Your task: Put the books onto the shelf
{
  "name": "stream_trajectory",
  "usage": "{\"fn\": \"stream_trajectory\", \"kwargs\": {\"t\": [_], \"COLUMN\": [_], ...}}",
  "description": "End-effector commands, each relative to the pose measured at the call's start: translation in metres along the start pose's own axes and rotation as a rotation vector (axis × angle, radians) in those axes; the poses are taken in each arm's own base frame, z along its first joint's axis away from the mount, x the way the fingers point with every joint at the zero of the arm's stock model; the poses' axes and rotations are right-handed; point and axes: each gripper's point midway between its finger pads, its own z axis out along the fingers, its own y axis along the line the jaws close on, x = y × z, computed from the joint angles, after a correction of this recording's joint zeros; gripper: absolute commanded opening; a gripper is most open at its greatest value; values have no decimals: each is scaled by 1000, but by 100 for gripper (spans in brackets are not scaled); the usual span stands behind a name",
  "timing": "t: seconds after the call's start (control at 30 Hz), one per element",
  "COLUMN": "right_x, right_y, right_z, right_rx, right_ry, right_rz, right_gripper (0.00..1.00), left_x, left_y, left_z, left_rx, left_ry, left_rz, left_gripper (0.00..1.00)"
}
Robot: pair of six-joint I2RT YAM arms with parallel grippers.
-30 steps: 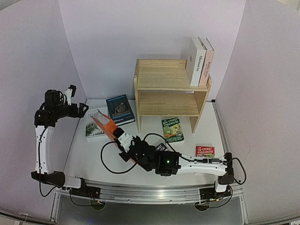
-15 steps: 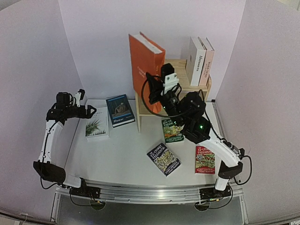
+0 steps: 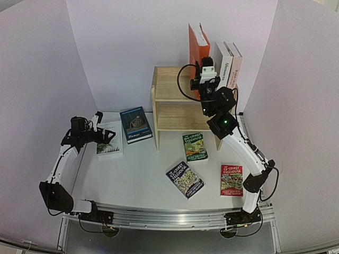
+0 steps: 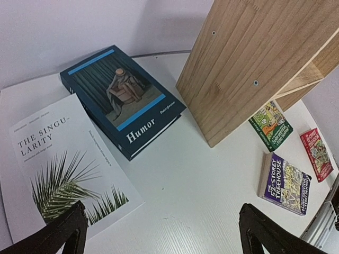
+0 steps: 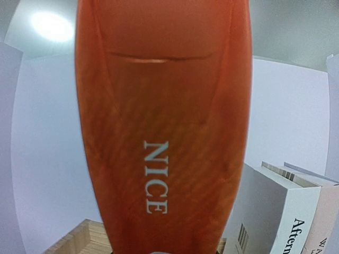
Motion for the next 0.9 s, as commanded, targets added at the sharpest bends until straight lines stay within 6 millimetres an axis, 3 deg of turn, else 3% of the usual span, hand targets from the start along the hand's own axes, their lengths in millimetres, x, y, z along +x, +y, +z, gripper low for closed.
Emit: {"fn": "stream_trajectory", "kwargs": {"t": [0.0,0.37,0.63,0.87], "right_x": [9,56,65,73], "right_y": [-22,-53,-71,-78], "right_z": [10,34,40,43], "right_rx": [85,185,216,215], "right_ry": [-36,-21,-19,-13], "right_rz": [-16,-54,-76,-64], "right_gripper": [9,16,22,40], "left_x": [-35,-31,-28,-27], "left_y": [-19,-13,-12,-15], "left_z": [-17,-18,-15,-15], "left_rx": [45,1,7,22], "left_ry": [-206,-232,-215,-204], "left_rz": [134,149,143,147], "left_gripper": [100,100,100,100]}}
